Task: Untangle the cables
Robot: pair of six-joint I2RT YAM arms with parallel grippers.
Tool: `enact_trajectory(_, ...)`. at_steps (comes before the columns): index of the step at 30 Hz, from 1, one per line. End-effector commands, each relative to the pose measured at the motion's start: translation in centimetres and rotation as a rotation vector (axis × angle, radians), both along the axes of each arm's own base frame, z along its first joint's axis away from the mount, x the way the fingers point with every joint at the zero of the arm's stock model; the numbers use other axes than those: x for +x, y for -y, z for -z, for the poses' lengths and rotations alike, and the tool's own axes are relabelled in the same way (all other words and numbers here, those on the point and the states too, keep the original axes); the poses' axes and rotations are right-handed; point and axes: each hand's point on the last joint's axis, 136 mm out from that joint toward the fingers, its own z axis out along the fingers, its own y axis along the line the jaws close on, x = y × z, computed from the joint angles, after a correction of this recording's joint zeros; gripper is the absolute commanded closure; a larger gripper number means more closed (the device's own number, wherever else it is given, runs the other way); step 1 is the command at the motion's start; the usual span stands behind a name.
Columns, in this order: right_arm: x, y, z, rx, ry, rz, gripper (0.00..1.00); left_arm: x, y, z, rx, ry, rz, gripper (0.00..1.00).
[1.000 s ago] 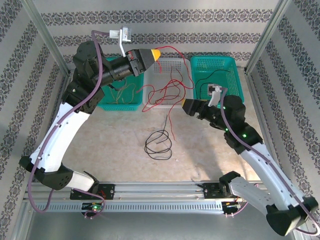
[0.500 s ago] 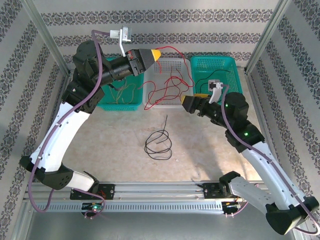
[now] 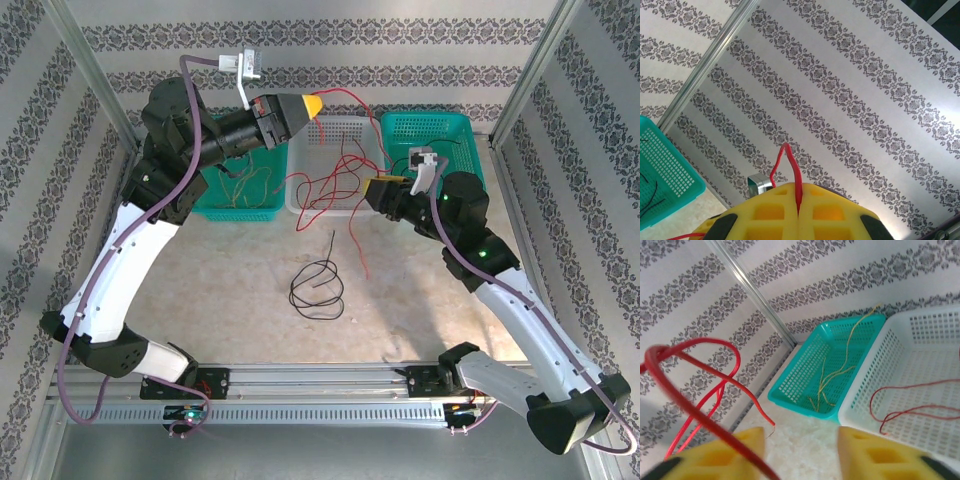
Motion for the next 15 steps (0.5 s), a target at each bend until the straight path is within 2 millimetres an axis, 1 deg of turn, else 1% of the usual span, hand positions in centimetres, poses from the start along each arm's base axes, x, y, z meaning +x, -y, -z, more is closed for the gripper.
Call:
enact_trajectory(1,-0.4,-0.1,-1.2,0.031,0.032,-0.018,0.80,-0.2,-0.8,-2.3,-0.044,0.060,-0.004,1.00)
enact_trajectory(3,-0.4,0.1,-0.1,0.022,0.003,-0.007,0.91,0.1,-0.9,-2.4,-0.051,0.059,-0.010,1.00)
enact_trajectory(5,-0.3,0.3,2.1,0.006,-0.045,0.012,1.00,0.4,-0.8,-2.6,-0.059,0.061,-0.012,1.00)
enact_trajectory(6,-0.3,0.5,3.0,-0.002,-0.065,0.024,1.00,0.5,-0.9,-2.8,-0.062,0.063,-0.013,1.00)
enact_trajectory(9,-0.1,1.1,7.0,-0.029,-0.143,0.069,1.00,0.9,-0.9,-3.5,-0.070,0.081,-0.025,1.00)
enact_trajectory(14,-0.3,2.4,15.3,-0.098,-0.334,0.143,1.00,2.2,-1.8,-5.0,-0.069,0.119,-0.088,1.00)
enact_trajectory(15,-0.5,2.6,16.6,-0.102,-0.365,0.150,1.00,2.6,-2.0,-5.2,-0.070,0.119,-0.101,1.00)
